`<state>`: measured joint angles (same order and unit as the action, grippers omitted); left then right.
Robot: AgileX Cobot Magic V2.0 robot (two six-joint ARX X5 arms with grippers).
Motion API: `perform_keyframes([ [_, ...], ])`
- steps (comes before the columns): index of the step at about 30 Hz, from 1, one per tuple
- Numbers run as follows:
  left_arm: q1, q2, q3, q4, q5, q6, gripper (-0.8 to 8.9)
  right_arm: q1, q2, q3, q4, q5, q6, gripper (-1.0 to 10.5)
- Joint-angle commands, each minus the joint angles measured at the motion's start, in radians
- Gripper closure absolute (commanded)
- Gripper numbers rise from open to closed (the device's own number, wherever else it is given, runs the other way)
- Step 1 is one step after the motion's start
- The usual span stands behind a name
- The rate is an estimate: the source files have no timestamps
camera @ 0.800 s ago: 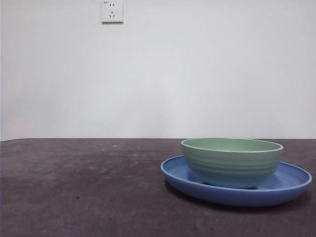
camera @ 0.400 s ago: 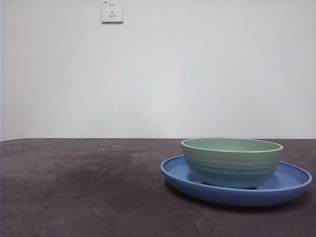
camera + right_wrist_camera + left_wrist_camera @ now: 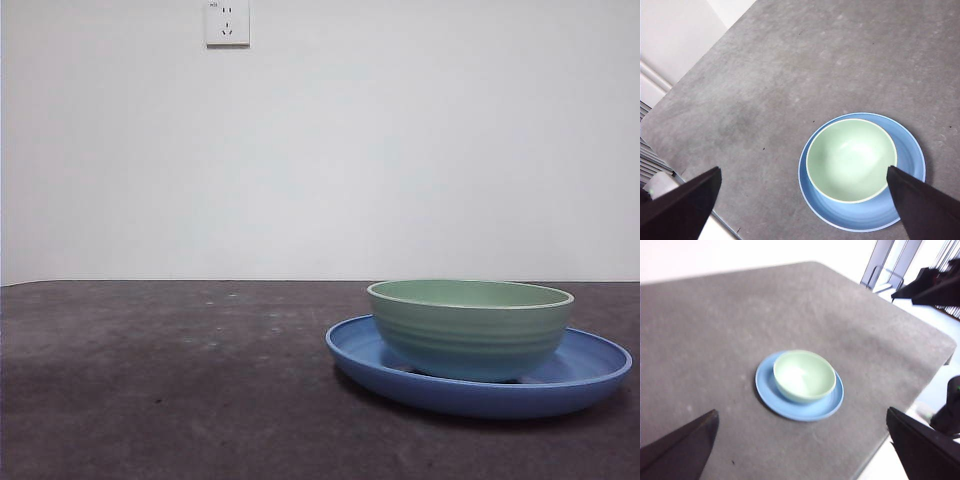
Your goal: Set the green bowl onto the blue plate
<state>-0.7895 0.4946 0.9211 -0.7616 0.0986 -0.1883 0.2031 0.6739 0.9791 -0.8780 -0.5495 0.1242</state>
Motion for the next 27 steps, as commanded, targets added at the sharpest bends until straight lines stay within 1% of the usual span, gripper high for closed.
perform_keyframes([
  [1, -0.008, -0.006, 0.002, 0.011, -0.006, -0.039, 1.88, 0.005, 0.004, 0.018, 0.01, -0.001, -0.005, 3.2],
  [5, -0.008, -0.007, 0.002, -0.003, -0.006, -0.037, 1.88, 0.005, 0.004, 0.018, 0.009, 0.0, -0.003, 3.2],
  [7, -0.008, -0.005, 0.002, -0.008, -0.006, -0.033, 1.88, 0.005, 0.004, 0.018, 0.009, 0.0, 0.013, 3.2],
  [12, -0.008, -0.005, 0.002, -0.011, -0.006, -0.021, 1.88, 0.003, 0.027, 0.018, -0.01, 0.01, 0.128, 3.3],
  [13, -0.008, -0.005, 0.002, -0.011, -0.006, -0.021, 1.88, 0.003, 0.036, 0.018, -0.016, 0.028, 0.146, 3.3],
  [15, -0.008, -0.005, 0.002, -0.012, -0.006, -0.018, 1.88, 0.002, 0.062, 0.018, -0.039, 0.073, 0.157, 3.4],
  [17, -0.008, -0.005, 0.002, -0.014, -0.006, -0.011, 1.88, -0.003, 0.093, 0.018, -0.066, 0.097, 0.156, 3.4],
  [19, -0.008, -0.005, 0.002, -0.021, -0.006, -0.01, 1.88, -0.016, 0.138, 0.018, -0.095, 0.098, 0.145, 3.4],
  [23, -0.008, -0.005, 0.002, -0.049, -0.006, -0.005, 1.88, -0.049, 0.224, 0.018, -0.11, 0.106, 0.083, 3.4],
  [27, -0.008, -0.005, 0.002, -0.081, -0.006, -0.003, 1.88, -0.105, 0.335, 0.018, -0.091, 0.105, 0.018, 3.4],
])
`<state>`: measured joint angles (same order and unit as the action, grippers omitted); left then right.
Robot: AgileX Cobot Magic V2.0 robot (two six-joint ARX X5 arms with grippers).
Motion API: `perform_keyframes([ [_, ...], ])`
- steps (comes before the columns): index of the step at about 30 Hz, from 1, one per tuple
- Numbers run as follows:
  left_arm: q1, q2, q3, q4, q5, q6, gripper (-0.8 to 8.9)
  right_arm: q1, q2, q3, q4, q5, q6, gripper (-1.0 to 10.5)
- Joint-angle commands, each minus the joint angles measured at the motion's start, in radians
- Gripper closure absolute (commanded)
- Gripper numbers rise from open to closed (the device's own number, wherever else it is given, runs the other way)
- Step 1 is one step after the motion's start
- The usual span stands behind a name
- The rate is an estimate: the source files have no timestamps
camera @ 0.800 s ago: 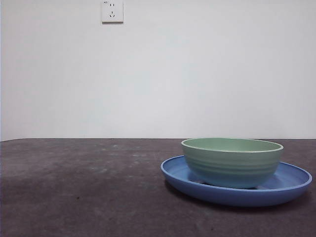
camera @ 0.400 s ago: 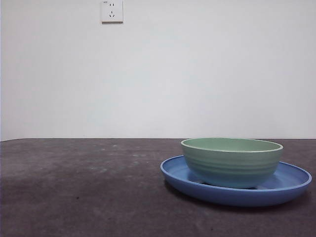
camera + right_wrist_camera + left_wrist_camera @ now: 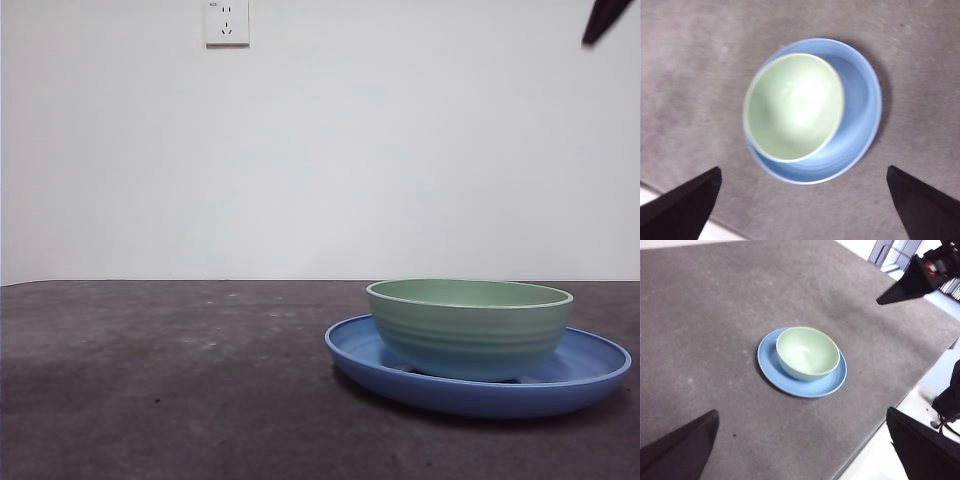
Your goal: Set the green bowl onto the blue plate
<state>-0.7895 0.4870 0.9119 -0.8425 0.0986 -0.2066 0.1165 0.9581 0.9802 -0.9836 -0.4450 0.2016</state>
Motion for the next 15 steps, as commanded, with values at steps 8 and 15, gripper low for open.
perform_keyframes([
  [8, -0.008, 0.002, 0.011, -0.018, -0.006, 0.015, 1.88, -0.114, 0.264, 0.016, 0.102, 0.001, -0.145, 4.0],
  [15, -0.008, 0.002, 0.011, -0.018, -0.006, 0.014, 1.88, -0.128, 0.441, 0.017, 0.184, 0.0, -0.174, 5.2],
])
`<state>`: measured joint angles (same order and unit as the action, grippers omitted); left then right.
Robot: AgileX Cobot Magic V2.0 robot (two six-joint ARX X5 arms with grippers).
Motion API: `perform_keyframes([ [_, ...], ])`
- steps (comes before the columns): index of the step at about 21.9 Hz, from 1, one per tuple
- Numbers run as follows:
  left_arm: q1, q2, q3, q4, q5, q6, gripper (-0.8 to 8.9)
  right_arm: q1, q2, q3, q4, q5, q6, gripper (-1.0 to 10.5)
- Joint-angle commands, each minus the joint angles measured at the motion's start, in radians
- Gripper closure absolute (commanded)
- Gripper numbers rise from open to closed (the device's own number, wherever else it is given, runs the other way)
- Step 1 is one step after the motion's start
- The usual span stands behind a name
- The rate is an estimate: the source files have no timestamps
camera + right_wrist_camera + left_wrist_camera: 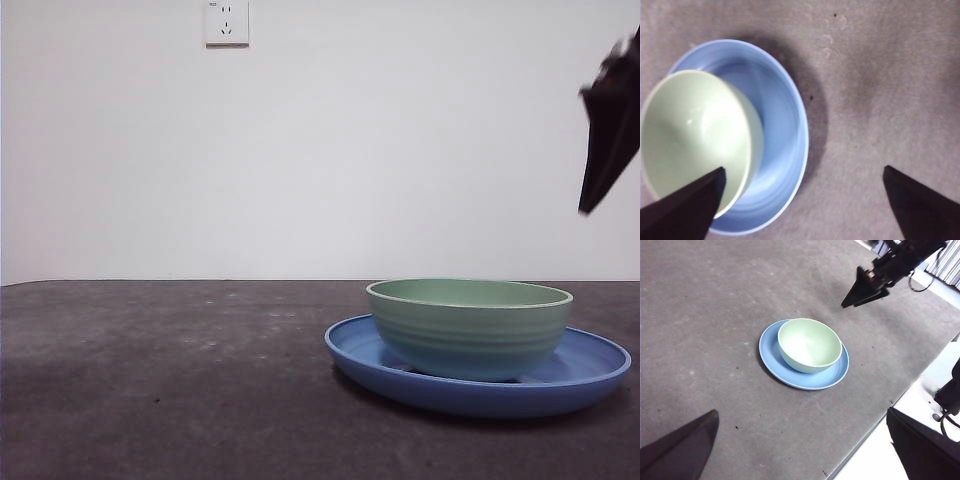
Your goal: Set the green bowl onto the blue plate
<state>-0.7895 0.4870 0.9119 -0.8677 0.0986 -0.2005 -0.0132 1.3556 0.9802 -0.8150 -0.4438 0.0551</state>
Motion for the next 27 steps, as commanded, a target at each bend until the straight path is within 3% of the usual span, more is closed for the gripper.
perform_keyframes([
  [1, -0.008, 0.002, 0.011, 0.008, -0.006, 0.008, 1.88, 0.002, 0.066, 0.016, 0.023, -0.002, -0.033, 5.4],
  [5, -0.008, 0.002, 0.011, 0.008, -0.006, 0.008, 1.88, 0.003, 0.171, 0.016, 0.061, -0.013, -0.042, 6.3],
  [10, -0.008, 0.002, 0.011, 0.008, -0.006, 0.008, 1.88, 0.015, 0.267, 0.016, 0.119, -0.162, -0.048, 6.5],
  [22, -0.008, 0.002, 0.011, 0.008, -0.006, 0.008, 1.88, 0.045, 0.352, 0.016, 0.171, -0.159, -0.04, 7.0],
  [27, -0.008, 0.002, 0.011, 0.008, -0.006, 0.009, 1.88, 0.045, 0.36, 0.016, 0.178, -0.159, -0.042, 8.7],
])
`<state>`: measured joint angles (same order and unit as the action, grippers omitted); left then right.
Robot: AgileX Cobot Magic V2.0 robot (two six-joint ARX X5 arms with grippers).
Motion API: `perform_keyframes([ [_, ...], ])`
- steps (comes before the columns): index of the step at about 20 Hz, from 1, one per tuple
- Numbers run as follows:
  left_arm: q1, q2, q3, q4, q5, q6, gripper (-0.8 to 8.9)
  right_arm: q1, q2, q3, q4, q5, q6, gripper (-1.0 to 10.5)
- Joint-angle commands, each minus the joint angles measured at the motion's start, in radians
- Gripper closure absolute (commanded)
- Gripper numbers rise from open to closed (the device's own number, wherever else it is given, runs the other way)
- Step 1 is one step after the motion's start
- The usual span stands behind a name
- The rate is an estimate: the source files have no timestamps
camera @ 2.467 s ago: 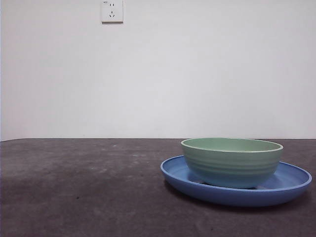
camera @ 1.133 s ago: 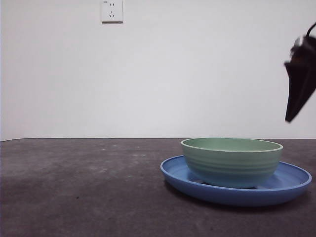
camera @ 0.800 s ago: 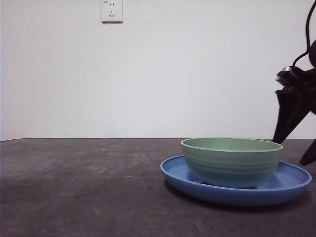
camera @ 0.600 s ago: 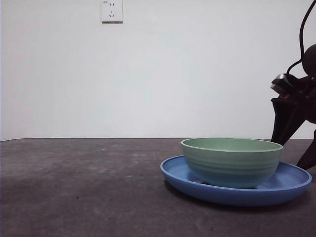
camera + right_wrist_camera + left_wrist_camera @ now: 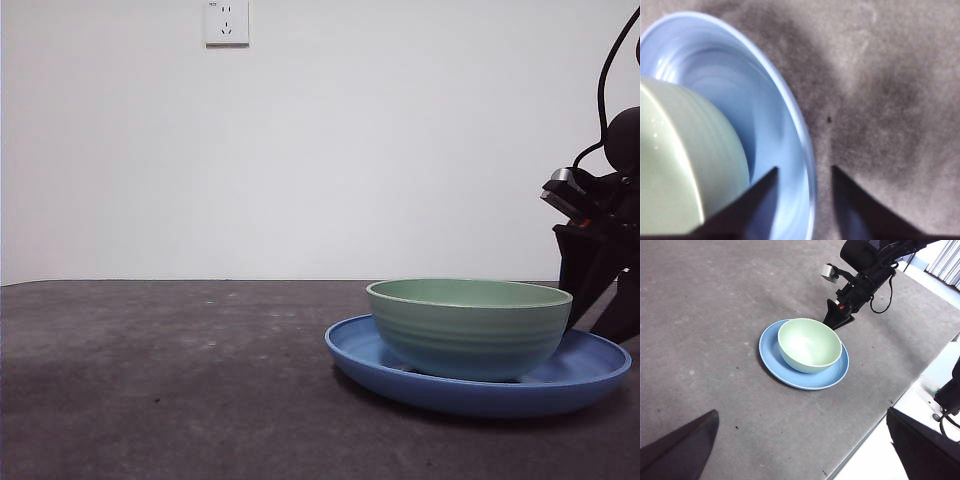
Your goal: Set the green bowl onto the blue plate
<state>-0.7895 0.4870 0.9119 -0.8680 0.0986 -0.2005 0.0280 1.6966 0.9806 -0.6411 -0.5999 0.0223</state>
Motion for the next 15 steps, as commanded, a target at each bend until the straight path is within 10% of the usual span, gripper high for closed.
perform_keyframes([
  [1, -0.008, 0.002, 0.011, 0.008, -0.006, 0.009, 1.88, 0.004, 0.021, 0.016, 0.004, -0.003, -0.006, 8.7],
  [15, -0.008, 0.002, 0.011, 0.023, -0.006, 0.008, 1.88, 0.009, 0.029, 0.06, -0.027, 0.05, 0.053, 9.4],
])
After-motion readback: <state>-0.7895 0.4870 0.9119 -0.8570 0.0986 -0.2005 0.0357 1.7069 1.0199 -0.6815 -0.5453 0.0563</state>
